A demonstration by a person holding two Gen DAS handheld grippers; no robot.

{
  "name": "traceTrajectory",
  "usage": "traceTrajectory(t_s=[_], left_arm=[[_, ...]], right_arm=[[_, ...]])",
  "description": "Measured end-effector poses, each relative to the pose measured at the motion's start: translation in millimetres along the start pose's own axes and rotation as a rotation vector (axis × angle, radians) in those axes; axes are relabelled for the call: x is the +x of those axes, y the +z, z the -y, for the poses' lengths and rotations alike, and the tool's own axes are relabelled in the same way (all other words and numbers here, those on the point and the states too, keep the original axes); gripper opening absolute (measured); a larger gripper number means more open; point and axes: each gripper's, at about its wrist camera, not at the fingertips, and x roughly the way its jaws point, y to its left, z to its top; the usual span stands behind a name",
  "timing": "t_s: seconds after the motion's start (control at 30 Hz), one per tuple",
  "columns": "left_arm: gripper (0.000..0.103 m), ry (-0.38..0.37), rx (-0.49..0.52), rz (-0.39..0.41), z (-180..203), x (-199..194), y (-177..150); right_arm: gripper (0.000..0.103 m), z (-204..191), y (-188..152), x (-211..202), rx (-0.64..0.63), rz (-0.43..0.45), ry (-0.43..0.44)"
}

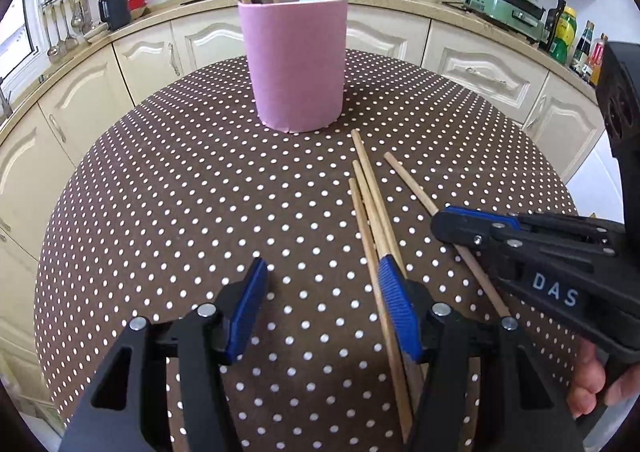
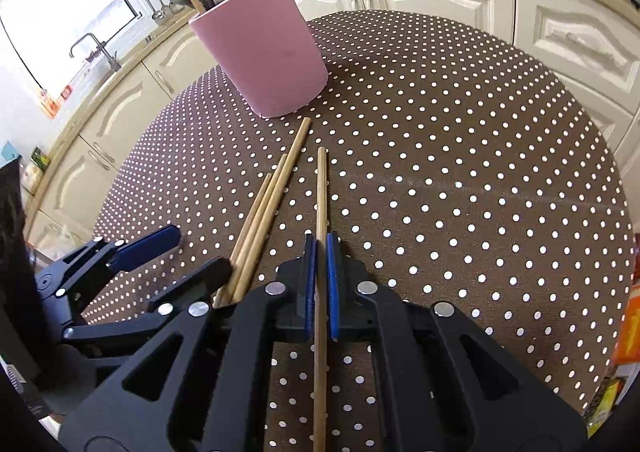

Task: Organize utensils
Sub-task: 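Grasp another wooden chopstick with the left gripper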

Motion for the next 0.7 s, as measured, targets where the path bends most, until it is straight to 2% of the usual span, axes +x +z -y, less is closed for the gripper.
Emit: traceTrajectory(t_s=[0.07,0.17,0.2,0.23,0.27,0.3,0.4,0.53,0.7], left_arm=[[0.063,0.025,0.005,-0.017,3,6,3],[0.061,0.053,-0.010,-0.018,6,10,7],[0.052,0.045,-0.028,-0.009,5,10,8],[0.017,0.054,-0.043,0.004,3,9,9],[0.005,0.074,-0.060,0.006,1,10,11],[0.005,0.061,-0.099,0.005,-5,10,12],[0.005,0.015,-0.130,0.012,-13,9,12],[0.005,-0.024,-0.159,0.030,-22,4,11],[0.005,-0.081,-0.160,0.126,-27,-20,11]], right_arm=[[0.006,5,3,-1,0.008,-0.004,0.012],[0.006,13,6,-2,0.026,-0.009,0.030],[0.006,15,8,-2,0.037,-0.011,0.040],[0.006,17,9,-2,0.050,-0.013,0.050],[0.006,23,10,-2,0.083,-0.023,0.075],[0.006,28,11,-2,0.117,-0.033,0.099],[0.006,36,12,-4,0.172,-0.039,0.127],[0.006,28,11,-16,0.131,0.013,0.121],[0.006,14,13,-36,0.080,0.088,0.109]])
